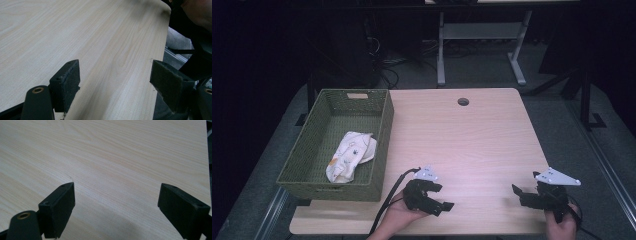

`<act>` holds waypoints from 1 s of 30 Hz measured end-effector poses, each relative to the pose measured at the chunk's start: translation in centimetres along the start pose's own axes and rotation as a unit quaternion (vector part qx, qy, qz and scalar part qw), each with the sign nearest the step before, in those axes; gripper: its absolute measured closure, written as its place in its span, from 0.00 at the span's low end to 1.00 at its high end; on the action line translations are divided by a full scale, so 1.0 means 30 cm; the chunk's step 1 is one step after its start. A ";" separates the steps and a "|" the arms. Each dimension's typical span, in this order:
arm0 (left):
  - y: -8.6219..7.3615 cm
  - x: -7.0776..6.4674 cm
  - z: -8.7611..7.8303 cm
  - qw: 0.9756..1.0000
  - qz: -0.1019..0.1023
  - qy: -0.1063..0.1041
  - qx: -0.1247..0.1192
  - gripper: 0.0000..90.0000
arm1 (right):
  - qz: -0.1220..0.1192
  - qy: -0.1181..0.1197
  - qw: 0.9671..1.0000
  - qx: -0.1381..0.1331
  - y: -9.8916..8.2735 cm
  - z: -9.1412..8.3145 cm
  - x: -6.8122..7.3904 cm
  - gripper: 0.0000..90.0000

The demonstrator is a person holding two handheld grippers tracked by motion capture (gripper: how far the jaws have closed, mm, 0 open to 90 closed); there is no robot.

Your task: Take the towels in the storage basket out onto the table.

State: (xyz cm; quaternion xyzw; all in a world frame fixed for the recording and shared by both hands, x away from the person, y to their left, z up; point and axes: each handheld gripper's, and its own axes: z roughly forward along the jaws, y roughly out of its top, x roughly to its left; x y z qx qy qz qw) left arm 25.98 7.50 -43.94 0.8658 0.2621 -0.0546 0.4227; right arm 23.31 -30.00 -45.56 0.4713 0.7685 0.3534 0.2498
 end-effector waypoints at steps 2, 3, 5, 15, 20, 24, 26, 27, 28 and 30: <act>-0.002 0.000 0.005 1.000 0.003 0.001 0.005 0.26 | 0.000 0.000 1.000 0.000 -0.001 0.001 -0.001 0.15; -0.003 -0.001 0.006 1.000 0.005 0.003 0.008 0.26 | 0.001 0.000 1.000 0.001 -0.001 0.002 -0.001 0.15; -0.004 -0.004 0.006 1.000 0.007 0.002 0.009 0.26 | 0.003 -0.001 1.000 0.002 0.000 0.007 0.000 0.15; 0.044 -0.007 -0.016 0.999 0.021 0.001 0.028 0.27 | 0.002 -0.005 1.000 0.008 0.006 0.016 0.006 0.15; 0.105 0.013 -0.043 1.000 0.014 0.003 0.023 0.26 | 0.008 -0.004 1.000 0.006 0.003 0.013 0.005 0.15; 0.161 0.032 -0.058 0.999 0.023 0.010 0.037 0.26 | 0.007 -0.004 1.000 0.004 0.003 0.013 0.000 0.15; 0.187 0.036 -0.067 0.998 0.033 0.026 0.043 0.27 | 0.005 -0.004 1.000 0.004 0.002 0.009 -0.002 0.15; 0.199 0.039 -0.070 0.998 0.035 0.030 0.045 0.27 | 0.008 -0.004 1.000 0.003 0.001 0.008 -0.001 0.15; 0.213 0.043 -0.076 0.998 0.032 0.028 0.045 0.27 | 0.010 -0.002 1.000 0.002 -0.001 0.009 -0.001 0.15; 0.232 0.048 -0.086 0.998 0.030 0.030 0.047 0.27 | 0.010 -0.001 1.000 0.004 -0.001 0.009 -0.002 0.15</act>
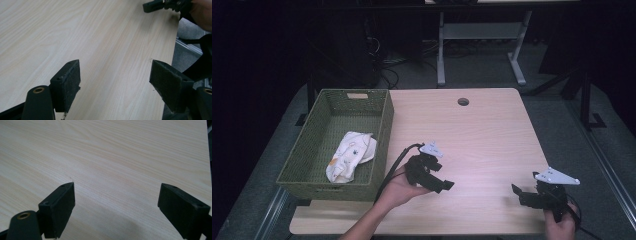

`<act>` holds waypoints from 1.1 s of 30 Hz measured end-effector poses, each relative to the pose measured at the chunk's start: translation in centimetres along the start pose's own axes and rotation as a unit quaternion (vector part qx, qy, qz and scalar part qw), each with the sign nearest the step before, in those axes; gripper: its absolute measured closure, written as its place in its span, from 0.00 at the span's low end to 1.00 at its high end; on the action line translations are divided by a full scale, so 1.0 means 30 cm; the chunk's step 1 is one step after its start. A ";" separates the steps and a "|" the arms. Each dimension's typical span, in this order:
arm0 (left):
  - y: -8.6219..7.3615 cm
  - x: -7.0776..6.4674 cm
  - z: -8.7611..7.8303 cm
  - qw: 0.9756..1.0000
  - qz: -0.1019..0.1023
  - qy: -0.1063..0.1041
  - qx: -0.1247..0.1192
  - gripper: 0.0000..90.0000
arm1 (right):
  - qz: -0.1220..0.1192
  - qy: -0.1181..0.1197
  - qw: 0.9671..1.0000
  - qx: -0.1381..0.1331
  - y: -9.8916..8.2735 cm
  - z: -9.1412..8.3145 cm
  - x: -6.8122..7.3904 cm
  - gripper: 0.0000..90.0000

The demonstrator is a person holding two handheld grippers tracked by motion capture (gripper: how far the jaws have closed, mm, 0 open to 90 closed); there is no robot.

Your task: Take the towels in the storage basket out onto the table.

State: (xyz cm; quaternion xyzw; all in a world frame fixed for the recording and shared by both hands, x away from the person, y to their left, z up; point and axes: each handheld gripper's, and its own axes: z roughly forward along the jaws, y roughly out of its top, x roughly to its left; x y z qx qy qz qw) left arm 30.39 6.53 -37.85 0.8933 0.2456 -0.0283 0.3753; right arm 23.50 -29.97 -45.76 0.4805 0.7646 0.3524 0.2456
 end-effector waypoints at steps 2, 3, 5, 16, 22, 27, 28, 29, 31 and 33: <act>0.018 0.009 -0.014 1.000 0.000 -0.005 0.006 0.27 | 0.000 0.001 1.000 -0.001 0.002 -0.002 0.001 0.15; 0.027 0.013 -0.021 1.000 0.000 -0.008 0.011 0.27 | -0.001 0.001 1.000 -0.001 0.003 -0.004 0.001 0.15; 0.042 0.024 -0.039 1.000 0.000 -0.014 0.017 0.27 | -0.002 0.001 1.000 -0.002 0.002 -0.005 0.001 0.15; 0.094 0.097 -0.165 0.999 -0.004 -0.018 0.033 0.27 | -0.001 0.000 1.000 -0.002 0.002 -0.006 -0.001 0.15; 0.100 0.134 -0.218 0.999 -0.013 -0.019 0.035 0.27 | -0.005 0.001 1.000 -0.001 0.004 -0.002 0.001 0.15; 0.101 0.154 -0.265 0.999 -0.019 -0.018 0.030 0.28 | -0.004 0.001 1.000 -0.001 0.003 -0.005 0.002 0.15; 0.099 0.158 -0.277 0.999 -0.020 -0.020 0.027 0.28 | -0.003 0.001 1.000 -0.001 0.003 -0.005 0.001 0.15; 0.098 0.162 -0.286 0.999 -0.019 -0.018 0.027 0.30 | -0.001 0.001 1.000 -0.001 0.002 -0.005 0.001 0.15; 0.092 0.171 -0.302 0.999 -0.023 -0.016 0.026 0.30 | -0.002 0.001 1.000 0.001 0.002 -0.004 0.000 0.15; 0.086 0.181 -0.312 0.999 -0.027 -0.015 0.026 0.30 | -0.002 0.000 1.000 0.001 0.003 -0.005 0.000 0.15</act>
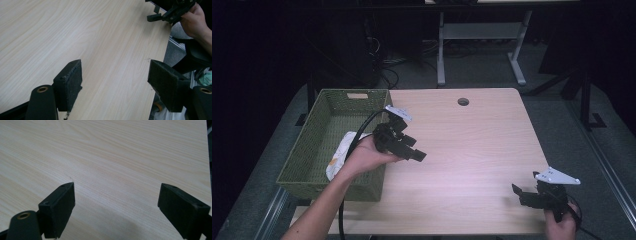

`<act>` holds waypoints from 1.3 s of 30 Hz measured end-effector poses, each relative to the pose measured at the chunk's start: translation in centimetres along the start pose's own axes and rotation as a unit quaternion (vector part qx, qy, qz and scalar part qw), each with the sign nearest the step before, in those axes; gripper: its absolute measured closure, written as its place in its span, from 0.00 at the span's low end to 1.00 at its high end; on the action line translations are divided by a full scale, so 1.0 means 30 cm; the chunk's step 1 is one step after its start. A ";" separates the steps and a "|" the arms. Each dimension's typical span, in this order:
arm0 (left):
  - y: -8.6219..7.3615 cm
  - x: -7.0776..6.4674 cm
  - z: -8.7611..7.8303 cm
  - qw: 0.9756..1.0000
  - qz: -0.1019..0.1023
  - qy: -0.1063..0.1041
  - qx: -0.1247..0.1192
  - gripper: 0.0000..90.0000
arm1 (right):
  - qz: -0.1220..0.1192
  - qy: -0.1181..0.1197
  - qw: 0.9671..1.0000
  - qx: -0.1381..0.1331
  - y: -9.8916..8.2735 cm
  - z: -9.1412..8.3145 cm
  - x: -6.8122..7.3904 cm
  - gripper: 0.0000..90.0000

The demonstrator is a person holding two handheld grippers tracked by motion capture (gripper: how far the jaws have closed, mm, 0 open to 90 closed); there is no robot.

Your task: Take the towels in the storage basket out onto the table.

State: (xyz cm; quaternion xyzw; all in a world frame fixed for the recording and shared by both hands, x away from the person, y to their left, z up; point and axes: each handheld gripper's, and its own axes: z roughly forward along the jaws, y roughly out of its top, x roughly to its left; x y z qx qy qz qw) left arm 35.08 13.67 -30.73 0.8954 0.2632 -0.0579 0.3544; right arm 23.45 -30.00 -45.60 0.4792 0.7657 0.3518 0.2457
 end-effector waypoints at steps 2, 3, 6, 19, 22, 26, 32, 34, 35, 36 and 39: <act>-0.005 0.009 -0.010 1.000 -0.004 0.000 0.000 0.30 | -0.001 0.000 1.000 -0.001 0.000 -0.002 0.001 0.15; -0.008 0.013 -0.015 1.000 -0.007 0.000 -0.002 0.30 | -0.001 0.000 1.000 -0.002 0.000 -0.002 0.001 0.15; -0.015 0.028 -0.037 1.000 -0.011 0.002 -0.005 0.30 | 0.000 -0.002 1.000 -0.001 -0.002 -0.004 0.000 0.15; -0.073 0.099 -0.134 0.999 -0.040 0.014 -0.017 0.32 | -0.004 -0.002 1.000 0.000 0.000 0.000 0.003 0.15; -0.091 0.118 -0.169 0.999 -0.045 0.023 -0.019 0.33 | -0.006 -0.001 1.000 0.001 0.000 0.002 0.003 0.15; -0.113 0.141 -0.193 0.998 -0.056 0.028 -0.020 0.33 | -0.005 -0.001 1.000 -0.001 0.000 0.000 0.003 0.15; -0.149 0.179 -0.230 0.996 -0.072 0.034 -0.028 0.34 | -0.006 0.000 1.000 0.000 -0.001 0.000 0.003 0.15; -0.165 0.196 -0.241 0.996 -0.081 0.034 -0.029 0.35 | -0.007 0.000 1.000 0.002 0.000 0.001 0.005 0.15; -0.174 0.206 -0.247 0.995 -0.084 0.035 -0.031 0.35 | -0.008 0.001 1.000 0.002 0.000 0.001 0.006 0.15; -0.181 0.212 -0.251 0.995 -0.089 0.037 -0.032 0.35 | -0.009 0.001 1.000 0.001 0.000 0.001 0.007 0.15; -0.210 0.241 -0.271 0.993 -0.104 0.046 -0.036 0.35 | -0.010 0.002 1.000 0.002 0.000 0.000 0.007 0.15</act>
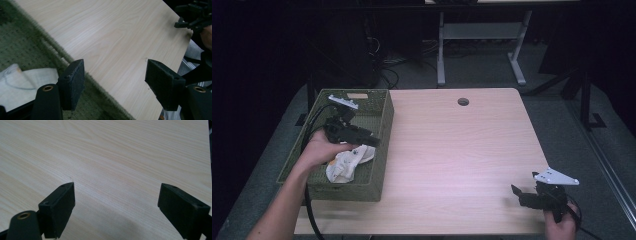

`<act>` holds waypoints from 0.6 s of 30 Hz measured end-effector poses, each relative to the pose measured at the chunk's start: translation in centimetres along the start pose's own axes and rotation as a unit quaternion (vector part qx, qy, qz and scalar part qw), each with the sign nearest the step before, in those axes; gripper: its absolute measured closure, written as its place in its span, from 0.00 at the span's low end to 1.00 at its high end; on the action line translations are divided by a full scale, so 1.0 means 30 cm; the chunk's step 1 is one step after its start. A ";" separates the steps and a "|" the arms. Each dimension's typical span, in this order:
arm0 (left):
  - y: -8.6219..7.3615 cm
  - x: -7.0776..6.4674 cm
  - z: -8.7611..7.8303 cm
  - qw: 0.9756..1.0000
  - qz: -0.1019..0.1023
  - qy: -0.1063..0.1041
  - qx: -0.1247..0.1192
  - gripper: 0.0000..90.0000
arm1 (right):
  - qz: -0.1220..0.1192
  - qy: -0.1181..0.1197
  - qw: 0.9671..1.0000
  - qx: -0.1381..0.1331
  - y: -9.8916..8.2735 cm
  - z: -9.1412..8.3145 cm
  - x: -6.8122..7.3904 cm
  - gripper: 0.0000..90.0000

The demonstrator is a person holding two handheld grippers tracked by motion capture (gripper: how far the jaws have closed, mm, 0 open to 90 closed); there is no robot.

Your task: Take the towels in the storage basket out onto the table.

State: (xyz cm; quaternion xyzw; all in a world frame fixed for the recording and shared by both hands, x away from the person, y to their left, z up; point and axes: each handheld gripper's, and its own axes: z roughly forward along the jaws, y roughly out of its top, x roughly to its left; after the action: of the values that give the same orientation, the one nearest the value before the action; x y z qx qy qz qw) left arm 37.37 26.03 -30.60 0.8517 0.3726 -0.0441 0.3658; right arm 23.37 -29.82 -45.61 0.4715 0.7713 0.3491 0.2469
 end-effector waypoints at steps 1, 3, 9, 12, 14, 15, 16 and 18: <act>-0.005 0.008 -0.004 1.000 -0.002 0.002 0.000 0.35 | 0.001 0.000 1.000 0.001 0.000 0.000 0.000 0.15; -0.021 0.034 -0.017 1.000 -0.012 0.013 -0.001 0.35 | 0.001 0.000 1.000 0.001 -0.001 -0.001 -0.001 0.15; -0.066 0.096 -0.041 0.999 -0.040 0.032 -0.003 0.36 | -0.002 0.000 1.000 0.001 0.000 -0.001 0.002 0.15; -0.089 0.128 -0.050 0.998 -0.056 0.040 -0.008 0.36 | -0.001 0.000 1.000 0.001 0.000 -0.001 0.002 0.15; -0.101 0.149 -0.052 0.997 -0.065 0.049 -0.003 0.36 | -0.001 0.001 1.000 0.001 -0.001 0.000 0.002 0.15; -0.106 0.156 -0.052 0.996 -0.067 0.053 0.000 0.36 | -0.001 0.001 1.000 0.002 -0.001 0.000 0.003 0.15; -0.115 0.170 -0.049 0.995 -0.074 0.062 0.005 0.37 | -0.002 0.002 1.000 0.002 -0.001 0.001 0.003 0.15; -0.126 0.185 -0.044 0.994 -0.083 0.068 0.010 0.37 | -0.001 0.002 1.000 0.003 0.000 0.002 0.005 0.15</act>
State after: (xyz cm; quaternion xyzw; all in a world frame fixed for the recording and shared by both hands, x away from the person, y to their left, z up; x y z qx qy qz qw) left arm 38.57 31.95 -33.78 0.8227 0.4653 -0.0195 0.3260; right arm 23.34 -29.65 -45.64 0.4706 0.7735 0.3469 0.2446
